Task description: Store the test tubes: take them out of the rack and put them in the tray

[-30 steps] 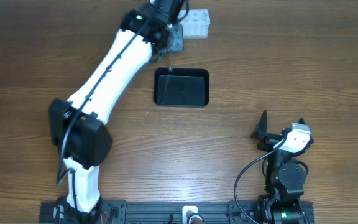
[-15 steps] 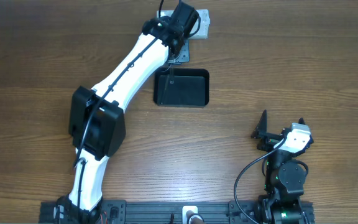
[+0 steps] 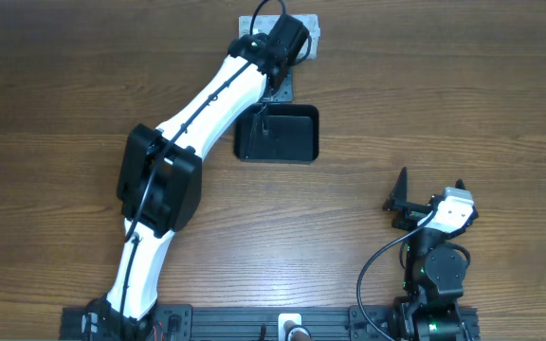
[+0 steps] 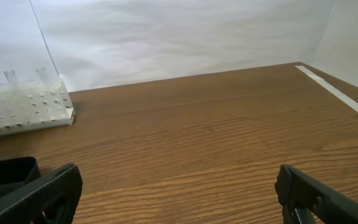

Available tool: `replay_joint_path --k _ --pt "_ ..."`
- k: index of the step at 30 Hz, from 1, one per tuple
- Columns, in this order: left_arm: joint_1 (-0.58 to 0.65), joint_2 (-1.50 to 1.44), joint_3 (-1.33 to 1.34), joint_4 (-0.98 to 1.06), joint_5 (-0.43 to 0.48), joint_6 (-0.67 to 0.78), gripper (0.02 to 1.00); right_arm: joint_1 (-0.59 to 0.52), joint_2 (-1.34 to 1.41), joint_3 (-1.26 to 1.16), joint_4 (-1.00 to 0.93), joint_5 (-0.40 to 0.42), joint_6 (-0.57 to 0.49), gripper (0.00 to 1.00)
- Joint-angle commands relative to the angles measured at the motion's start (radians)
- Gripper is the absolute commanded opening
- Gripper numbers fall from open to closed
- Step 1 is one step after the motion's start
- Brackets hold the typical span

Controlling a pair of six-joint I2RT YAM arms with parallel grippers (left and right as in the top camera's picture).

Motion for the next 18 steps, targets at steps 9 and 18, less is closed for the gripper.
replay_joint_path --k 9,18 --pt "-0.019 0.036 0.0 -0.063 0.001 -0.014 0.069 0.006 -0.006 -0.005 -0.001 0.008 0.005 0.991" --pt "-0.02 0.056 0.0 -0.061 0.008 -0.014 0.069 0.006 -0.006 -0.005 -0.001 0.008 0.005 0.991"
